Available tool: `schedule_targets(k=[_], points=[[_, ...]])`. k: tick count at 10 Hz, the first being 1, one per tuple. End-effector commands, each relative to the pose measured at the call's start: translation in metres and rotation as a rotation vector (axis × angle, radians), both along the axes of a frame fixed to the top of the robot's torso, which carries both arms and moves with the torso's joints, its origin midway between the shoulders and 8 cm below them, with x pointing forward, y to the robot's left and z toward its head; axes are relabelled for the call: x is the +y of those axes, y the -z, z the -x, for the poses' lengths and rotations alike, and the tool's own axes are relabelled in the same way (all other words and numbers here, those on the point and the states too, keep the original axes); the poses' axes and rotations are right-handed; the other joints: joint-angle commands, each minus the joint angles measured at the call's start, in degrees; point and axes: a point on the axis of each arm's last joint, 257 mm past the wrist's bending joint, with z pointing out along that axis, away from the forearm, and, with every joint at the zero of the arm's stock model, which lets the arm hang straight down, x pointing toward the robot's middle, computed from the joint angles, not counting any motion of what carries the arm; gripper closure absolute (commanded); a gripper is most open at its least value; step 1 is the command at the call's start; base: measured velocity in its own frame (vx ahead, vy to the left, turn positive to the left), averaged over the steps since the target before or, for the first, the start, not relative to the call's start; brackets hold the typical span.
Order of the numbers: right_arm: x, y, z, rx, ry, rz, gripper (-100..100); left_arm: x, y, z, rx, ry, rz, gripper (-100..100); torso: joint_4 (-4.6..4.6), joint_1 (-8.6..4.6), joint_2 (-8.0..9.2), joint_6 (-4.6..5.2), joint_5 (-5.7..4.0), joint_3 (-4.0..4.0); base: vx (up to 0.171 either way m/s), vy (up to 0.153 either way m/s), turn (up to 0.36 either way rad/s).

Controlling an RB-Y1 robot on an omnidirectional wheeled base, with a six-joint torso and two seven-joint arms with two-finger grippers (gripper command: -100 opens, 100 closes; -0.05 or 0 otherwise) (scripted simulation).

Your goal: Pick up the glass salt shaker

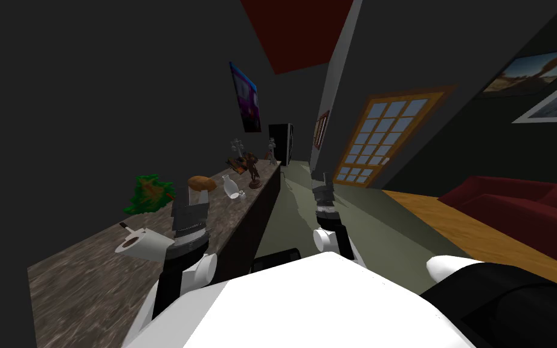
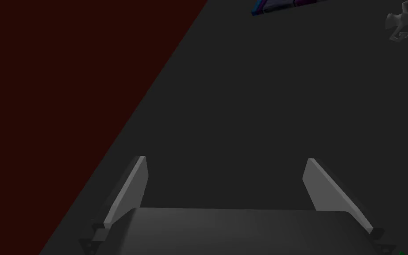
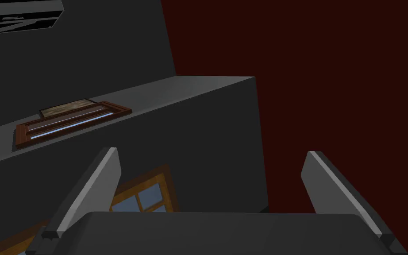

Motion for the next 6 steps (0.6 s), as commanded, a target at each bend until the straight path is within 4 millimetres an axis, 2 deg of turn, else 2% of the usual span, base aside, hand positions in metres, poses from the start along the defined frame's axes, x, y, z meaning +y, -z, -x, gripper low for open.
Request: schedule_targets(k=[1,6], points=[[0.0,0.0,0.0,0.0,0.0,0.0,0,-0.004,0.009,-0.011,0.032,0.023,-0.026,-100,0.0,0.0,0.0,0.0,0.0,0.0,-0.032,-0.001,-0.074],[0.0,0.0,0.0,0.0,0.0,0.0,0,-0.013,0.05,-0.057,0.165,0.073,-0.085,-100,0.07,-0.07,0.34,0.02,-0.01,0.19,-0.084,-0.013,-0.105]])
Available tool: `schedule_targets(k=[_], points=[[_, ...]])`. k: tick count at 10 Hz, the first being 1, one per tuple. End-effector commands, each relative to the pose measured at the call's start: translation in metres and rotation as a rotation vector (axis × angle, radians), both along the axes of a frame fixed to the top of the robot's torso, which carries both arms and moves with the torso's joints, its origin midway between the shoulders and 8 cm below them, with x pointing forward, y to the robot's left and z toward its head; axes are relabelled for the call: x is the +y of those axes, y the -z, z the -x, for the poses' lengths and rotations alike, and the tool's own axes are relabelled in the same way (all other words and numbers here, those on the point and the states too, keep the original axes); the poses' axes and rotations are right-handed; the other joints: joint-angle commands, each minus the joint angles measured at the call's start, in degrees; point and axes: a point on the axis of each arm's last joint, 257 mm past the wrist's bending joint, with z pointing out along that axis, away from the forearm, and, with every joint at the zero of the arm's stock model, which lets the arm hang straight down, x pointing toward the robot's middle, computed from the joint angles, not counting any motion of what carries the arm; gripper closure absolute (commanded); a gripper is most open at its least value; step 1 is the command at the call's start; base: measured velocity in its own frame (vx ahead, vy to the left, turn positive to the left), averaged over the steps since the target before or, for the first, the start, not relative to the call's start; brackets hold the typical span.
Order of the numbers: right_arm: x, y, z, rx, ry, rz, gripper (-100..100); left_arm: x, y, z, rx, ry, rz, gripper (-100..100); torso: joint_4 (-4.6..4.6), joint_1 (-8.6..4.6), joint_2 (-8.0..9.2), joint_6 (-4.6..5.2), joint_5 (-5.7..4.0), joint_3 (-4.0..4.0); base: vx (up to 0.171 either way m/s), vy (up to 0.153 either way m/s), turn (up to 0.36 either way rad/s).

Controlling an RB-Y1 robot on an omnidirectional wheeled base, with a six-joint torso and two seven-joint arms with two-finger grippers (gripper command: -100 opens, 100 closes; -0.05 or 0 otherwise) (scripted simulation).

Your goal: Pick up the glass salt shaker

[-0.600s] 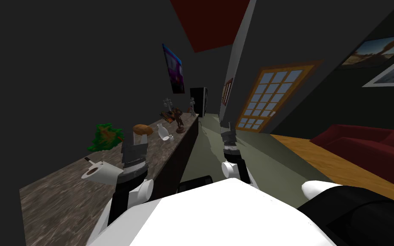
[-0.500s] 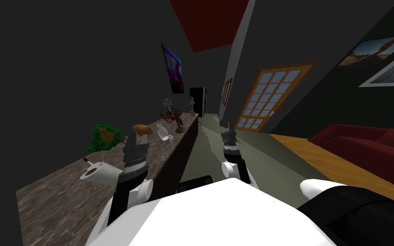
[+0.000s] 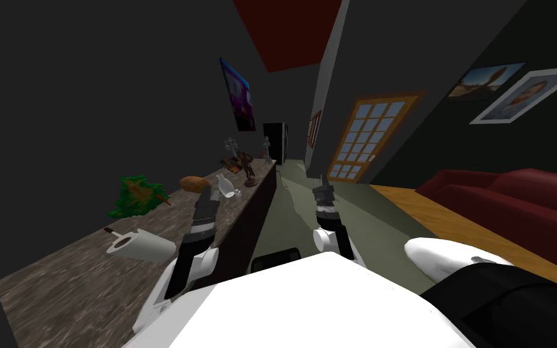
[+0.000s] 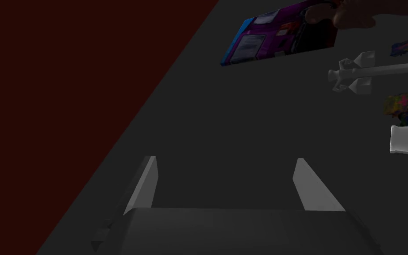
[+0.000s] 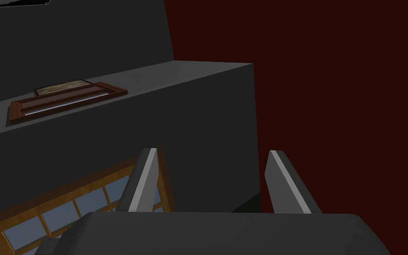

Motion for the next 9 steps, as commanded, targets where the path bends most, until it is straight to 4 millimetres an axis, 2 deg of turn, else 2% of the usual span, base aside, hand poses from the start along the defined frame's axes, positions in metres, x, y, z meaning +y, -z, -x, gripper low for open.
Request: schedule_targets(k=[1,2,3,5,6,7,8,9], points=[[0.0,0.0,0.0,0.0,0.0,0.0,0,-0.002,0.018,-0.019,0.06,0.011,-0.021,-100,0.0,0.0,0.0,0.0,0.0,0.0,-0.099,-0.009,-0.119],[0.0,0.0,0.0,0.0,0.0,0.0,0,-0.003,0.028,-0.031,0.094,0.016,-0.036,-100,0.0,0.01,-0.02,0.0,0.01,-0.01,-0.096,-0.02,-0.164],[0.0,0.0,0.0,0.0,0.0,0.0,0,-0.003,0.03,-0.032,0.099,0.015,-0.035,-100,0.0,-0.03,-0.02,0.0,0.0,-0.01,-0.065,-0.018,-0.051],[0.0,0.0,0.0,0.0,0.0,0.0,0,-0.004,0.05,-0.058,0.167,0.02,-0.069,-100,-0.03,-0.02,-0.15,0.0,0.0,-0.08,-0.069,-0.026,-0.113],[0.0,0.0,0.0,0.0,0.0,0.0,0,-0.002,0.058,-0.06,0.184,0.017,-0.068,-100,-0.03,-0.06,-0.13,0.0,-0.01,-0.07,-0.06,-0.017,-0.074],[0.0,0.0,0.0,0.0,0.0,0.0,0,-0.002,0.067,-0.074,0.218,0.016,-0.087,-100,-0.03,-0.02,-0.16,-0.03,-0.01,-0.08,-0.059,-0.006,-0.105],[0.0,0.0,0.0,0.0,0.0,0.0,0,0.0,0.073,-0.075,0.23,0.013,-0.087,-100,-0.03,0.02,-0.17,-0.01,0.0,-0.09,-0.048,-0.003,-0.057],[0.0,0.0,0.0,0.0,0.0,0.0,0,0.001,0.084,-0.089,0.269,0.009,-0.107,-100,-0.04,0.05,-0.2,-0.04,0.01,-0.11,-0.059,-0.01,-0.085]])
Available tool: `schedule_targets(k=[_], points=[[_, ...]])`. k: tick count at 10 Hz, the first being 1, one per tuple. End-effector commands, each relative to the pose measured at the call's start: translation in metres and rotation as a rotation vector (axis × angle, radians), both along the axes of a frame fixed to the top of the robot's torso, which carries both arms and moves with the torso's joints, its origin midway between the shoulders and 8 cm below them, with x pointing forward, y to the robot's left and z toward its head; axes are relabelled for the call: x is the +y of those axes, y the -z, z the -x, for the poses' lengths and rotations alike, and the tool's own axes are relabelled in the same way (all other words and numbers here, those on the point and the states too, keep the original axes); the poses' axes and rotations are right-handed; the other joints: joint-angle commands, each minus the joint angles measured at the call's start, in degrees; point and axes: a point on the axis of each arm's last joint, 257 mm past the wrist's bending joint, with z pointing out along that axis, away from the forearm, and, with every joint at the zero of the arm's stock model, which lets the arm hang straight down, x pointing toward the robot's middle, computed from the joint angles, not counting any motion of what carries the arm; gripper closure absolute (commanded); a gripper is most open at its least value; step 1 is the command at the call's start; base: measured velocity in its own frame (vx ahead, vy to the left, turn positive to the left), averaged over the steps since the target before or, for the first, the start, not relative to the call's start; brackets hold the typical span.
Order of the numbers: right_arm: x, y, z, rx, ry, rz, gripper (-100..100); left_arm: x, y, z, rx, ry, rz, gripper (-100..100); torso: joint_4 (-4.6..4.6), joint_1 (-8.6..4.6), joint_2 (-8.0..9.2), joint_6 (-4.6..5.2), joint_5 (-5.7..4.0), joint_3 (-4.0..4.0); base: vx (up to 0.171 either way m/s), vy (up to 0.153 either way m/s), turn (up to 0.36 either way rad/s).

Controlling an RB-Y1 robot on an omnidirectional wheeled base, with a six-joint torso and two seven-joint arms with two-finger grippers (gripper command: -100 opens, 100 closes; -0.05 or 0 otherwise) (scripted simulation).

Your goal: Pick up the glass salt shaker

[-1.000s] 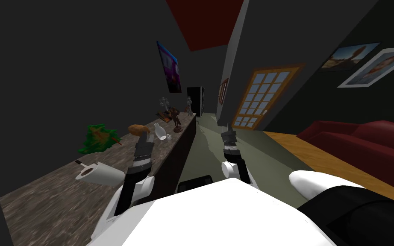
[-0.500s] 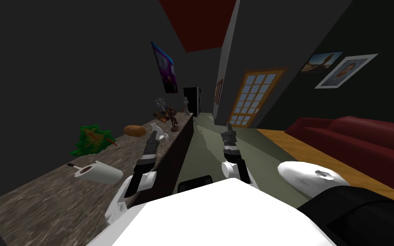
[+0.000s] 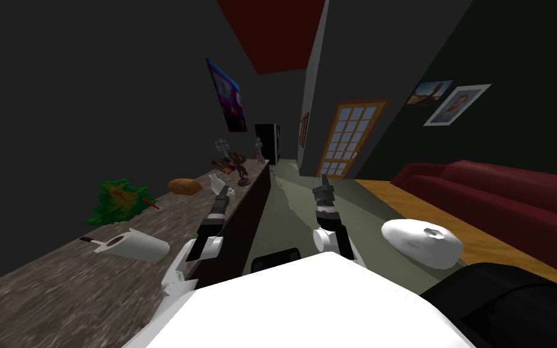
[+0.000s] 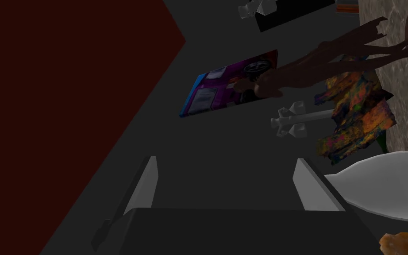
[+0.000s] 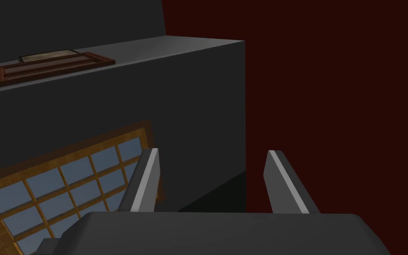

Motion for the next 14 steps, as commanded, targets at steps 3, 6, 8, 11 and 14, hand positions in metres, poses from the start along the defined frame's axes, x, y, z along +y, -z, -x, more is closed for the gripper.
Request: schedule_targets(k=[3,6,8,11,14], points=[[0.0,0.0,0.0,0.0,0.0,0.0,0,0.006,0.024,-0.023,0.08,-0.014,-0.034,-100,0.0,-0.02,-0.01,0.01,-0.01,0.0,-0.05,-0.01,-0.087],[0.0,0.0,0.0,0.0,0.0,0.0,0,0.014,0.047,-0.051,0.162,-0.036,-0.084,-100,0.02,-0.04,0.06,0.0,-0.02,0.04,-0.065,-0.019,-0.104],[0.0,0.0,0.0,0.0,0.0,0.0,0,0.02,0.058,-0.065,0.202,-0.05,-0.111,-100,-0.01,0.01,-0.08,-0.04,0.0,-0.03,-0.027,-0.009,-0.039],[0.0,0.0,0.0,0.0,0.0,0.0,0,0.029,0.073,-0.079,0.254,-0.071,-0.14,-100,-0.02,0.04,-0.14,-0.04,0.0,-0.07,-0.022,-0.005,-0.062],[0.0,0.0,0.0,0.0,0.0,0.0,0,0.043,0.098,-0.091,0.326,-0.1,-0.17,-100,-0.01,0.0,-0.08,-0.02,-0.01,-0.04,-0.036,-0.008,-0.074]])
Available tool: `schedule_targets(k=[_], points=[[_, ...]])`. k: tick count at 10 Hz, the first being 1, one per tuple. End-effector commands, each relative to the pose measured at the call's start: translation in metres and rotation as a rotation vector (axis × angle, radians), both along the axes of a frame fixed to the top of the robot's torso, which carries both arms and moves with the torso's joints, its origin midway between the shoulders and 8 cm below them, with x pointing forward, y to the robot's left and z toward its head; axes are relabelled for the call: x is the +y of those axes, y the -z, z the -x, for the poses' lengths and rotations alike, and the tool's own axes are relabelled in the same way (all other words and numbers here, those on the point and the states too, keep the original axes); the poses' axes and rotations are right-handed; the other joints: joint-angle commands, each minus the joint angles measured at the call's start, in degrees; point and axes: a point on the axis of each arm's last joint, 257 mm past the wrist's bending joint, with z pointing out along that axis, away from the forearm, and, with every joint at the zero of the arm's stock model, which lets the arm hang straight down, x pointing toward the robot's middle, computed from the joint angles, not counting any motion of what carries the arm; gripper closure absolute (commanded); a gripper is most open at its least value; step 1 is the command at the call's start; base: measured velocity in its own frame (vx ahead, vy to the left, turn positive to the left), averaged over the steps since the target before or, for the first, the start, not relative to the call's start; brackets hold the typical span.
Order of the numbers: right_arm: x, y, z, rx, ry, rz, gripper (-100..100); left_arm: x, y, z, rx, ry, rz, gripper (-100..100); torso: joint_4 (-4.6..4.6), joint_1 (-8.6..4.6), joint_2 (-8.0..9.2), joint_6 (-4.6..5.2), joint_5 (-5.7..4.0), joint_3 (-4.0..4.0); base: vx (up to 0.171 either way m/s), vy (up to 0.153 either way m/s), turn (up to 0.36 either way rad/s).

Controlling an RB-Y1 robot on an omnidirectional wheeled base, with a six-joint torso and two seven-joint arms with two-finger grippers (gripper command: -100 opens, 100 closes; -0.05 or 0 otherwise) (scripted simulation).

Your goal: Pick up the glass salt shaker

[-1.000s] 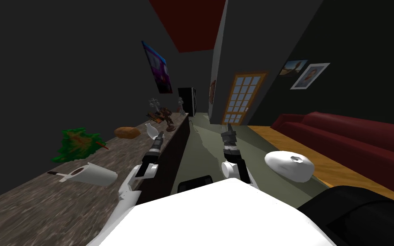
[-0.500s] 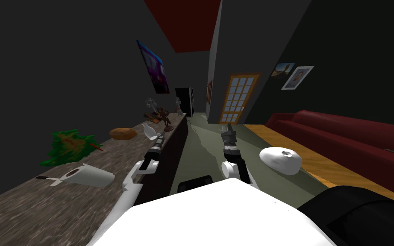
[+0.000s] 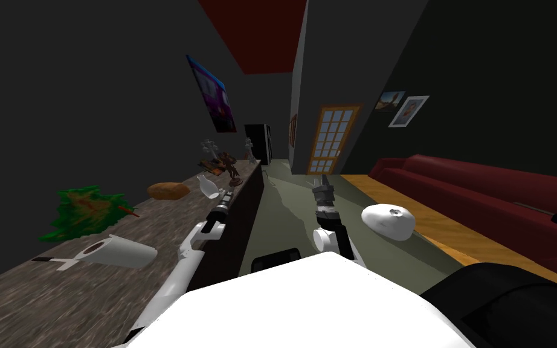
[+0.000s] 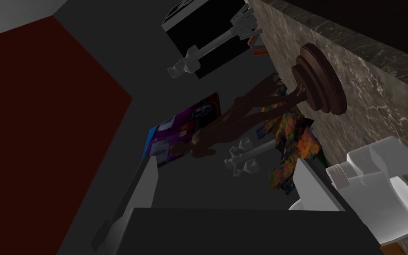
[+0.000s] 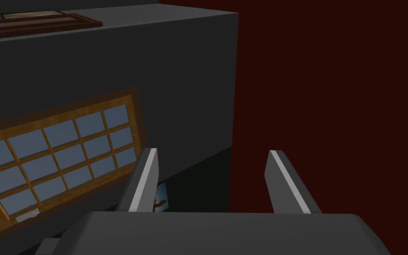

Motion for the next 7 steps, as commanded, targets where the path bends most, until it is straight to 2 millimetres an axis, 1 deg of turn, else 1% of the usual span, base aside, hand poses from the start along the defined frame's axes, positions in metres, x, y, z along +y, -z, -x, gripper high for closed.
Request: schedule_targets(k=[1,2,3,4,5,6,7], points=[[0.0,0.0,0.0,0.0,0.0,0.0,0,0.009,0.005,-0.014,0.038,-0.021,-0.036,-100,0.0,0.0,0.0,0.0,0.0,0.0,-0.033,-0.009,-0.11],[0.0,0.0,0.0,0.0,0.0,0.0,0,0.014,0.018,-0.014,0.062,-0.03,-0.037,-100,0.0,-0.01,-0.02,0.03,0.0,-0.01,-0.027,-0.009,-0.047],[0.0,0.0,0.0,0.0,0.0,0.0,0,0.022,0.018,-0.026,0.088,-0.048,-0.069,-100,-0.01,0.0,-0.03,0.0,0.0,-0.01,-0.032,-0.014,-0.086],[0.0,0.0,0.0,0.0,0.0,0.0,0,0.027,0.03,-0.025,0.111,-0.056,-0.07,-100,0.0,-0.02,-0.02,0.02,-0.01,-0.01,-0.027,-0.008,-0.057],[0.0,0.0,0.0,0.0,0.0,0.0,0,0.035,0.03,-0.034,0.137,-0.075,-0.102,-100,-0.01,0.01,-0.02,-0.01,0.0,-0.01,-0.029,-0.006,-0.092],[0.0,0.0,0.0,0.0,0.0,0.0,0,0.04,0.041,-0.035,0.16,-0.084,-0.103,-100,0.0,0.0,-0.03,0.02,0.0,-0.02,-0.022,-0.002,-0.049],[0.0,0.0,0.0,0.0,0.0,0.0,0,0.049,0.039,-0.044,0.183,-0.104,-0.135,-100,-0.01,0.02,-0.04,-0.01,0.0,-0.02,-0.022,-0.003,-0.079]])
